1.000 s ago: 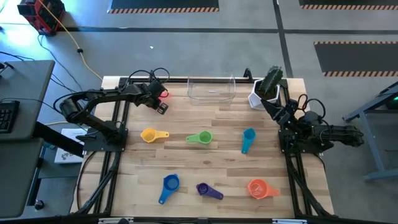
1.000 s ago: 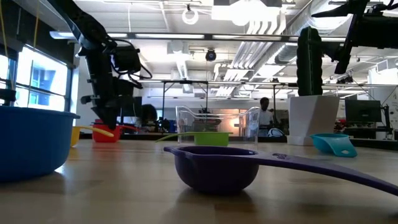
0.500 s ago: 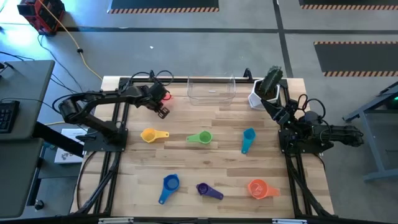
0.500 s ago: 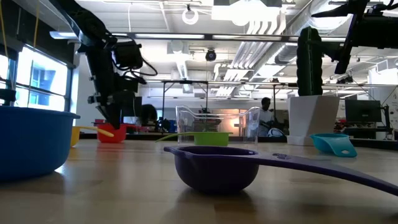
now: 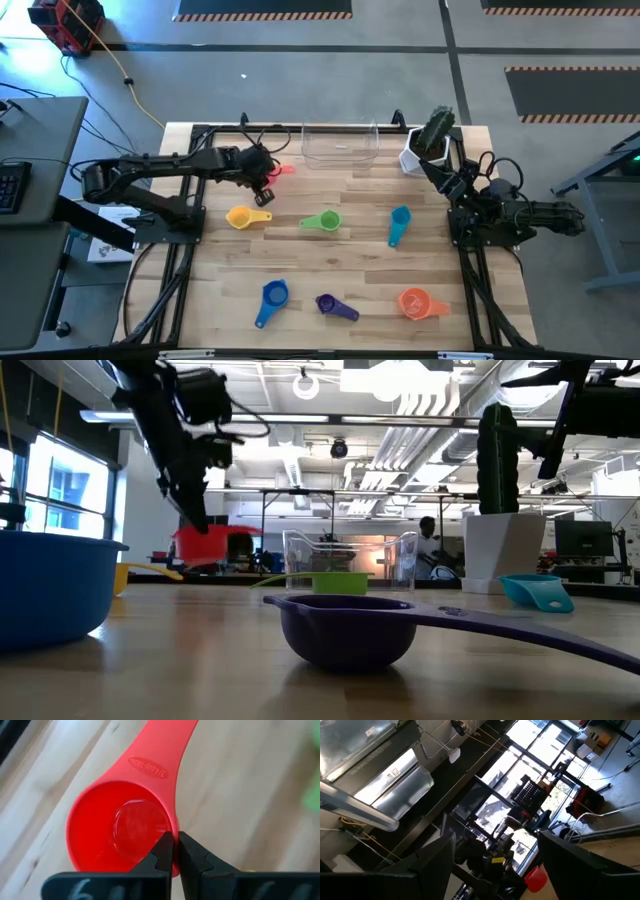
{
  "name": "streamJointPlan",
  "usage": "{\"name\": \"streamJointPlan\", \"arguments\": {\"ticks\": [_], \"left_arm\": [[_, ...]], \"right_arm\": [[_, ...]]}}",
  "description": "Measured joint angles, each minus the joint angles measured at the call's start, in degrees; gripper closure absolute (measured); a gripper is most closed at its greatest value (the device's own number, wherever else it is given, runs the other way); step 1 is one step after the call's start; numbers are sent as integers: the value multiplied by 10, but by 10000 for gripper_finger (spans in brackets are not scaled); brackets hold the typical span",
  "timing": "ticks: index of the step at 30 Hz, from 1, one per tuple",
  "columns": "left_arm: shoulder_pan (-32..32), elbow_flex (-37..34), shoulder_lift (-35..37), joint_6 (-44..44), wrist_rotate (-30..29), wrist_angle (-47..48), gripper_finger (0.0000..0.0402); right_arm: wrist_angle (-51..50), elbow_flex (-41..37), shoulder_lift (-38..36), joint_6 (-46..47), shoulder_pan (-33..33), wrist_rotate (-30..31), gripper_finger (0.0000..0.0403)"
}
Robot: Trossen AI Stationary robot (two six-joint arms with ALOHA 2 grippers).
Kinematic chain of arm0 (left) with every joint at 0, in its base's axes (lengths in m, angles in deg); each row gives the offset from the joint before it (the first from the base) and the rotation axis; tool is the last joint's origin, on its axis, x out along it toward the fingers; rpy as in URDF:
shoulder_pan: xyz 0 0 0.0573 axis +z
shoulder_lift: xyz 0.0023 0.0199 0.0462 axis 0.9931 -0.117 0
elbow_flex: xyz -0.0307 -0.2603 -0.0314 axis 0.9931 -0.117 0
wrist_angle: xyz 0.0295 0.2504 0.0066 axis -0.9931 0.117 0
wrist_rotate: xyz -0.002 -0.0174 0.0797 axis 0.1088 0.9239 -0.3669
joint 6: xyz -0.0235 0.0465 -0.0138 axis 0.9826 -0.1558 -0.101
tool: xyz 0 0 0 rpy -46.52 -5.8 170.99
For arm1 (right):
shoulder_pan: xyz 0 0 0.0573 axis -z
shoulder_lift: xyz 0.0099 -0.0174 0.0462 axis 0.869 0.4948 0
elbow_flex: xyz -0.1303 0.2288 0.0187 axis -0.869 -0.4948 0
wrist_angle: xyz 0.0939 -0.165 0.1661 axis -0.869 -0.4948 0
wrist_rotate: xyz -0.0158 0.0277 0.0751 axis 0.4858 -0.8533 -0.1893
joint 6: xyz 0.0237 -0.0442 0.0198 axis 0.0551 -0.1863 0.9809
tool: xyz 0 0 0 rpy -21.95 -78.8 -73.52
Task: Nest measuring cups in basket
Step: Stack the red measuring cup on the top of the orange measuring cup
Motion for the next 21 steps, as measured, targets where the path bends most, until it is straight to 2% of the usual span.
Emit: {"name": "streamJointPlan", "arguments": {"ticks": [6, 13, 21], "left_arm": [[-58, 59, 9, -57, 16, 13, 398], [-106, 140, 9, -100, 15, 13, 397], [-139, 205, 9, -164, 14, 5, 396]], "right_arm": [[12, 0, 0, 31, 0, -9, 128], [83, 0, 5, 14, 0, -45, 128], [177, 14, 69, -5, -21, -71, 128]]}}
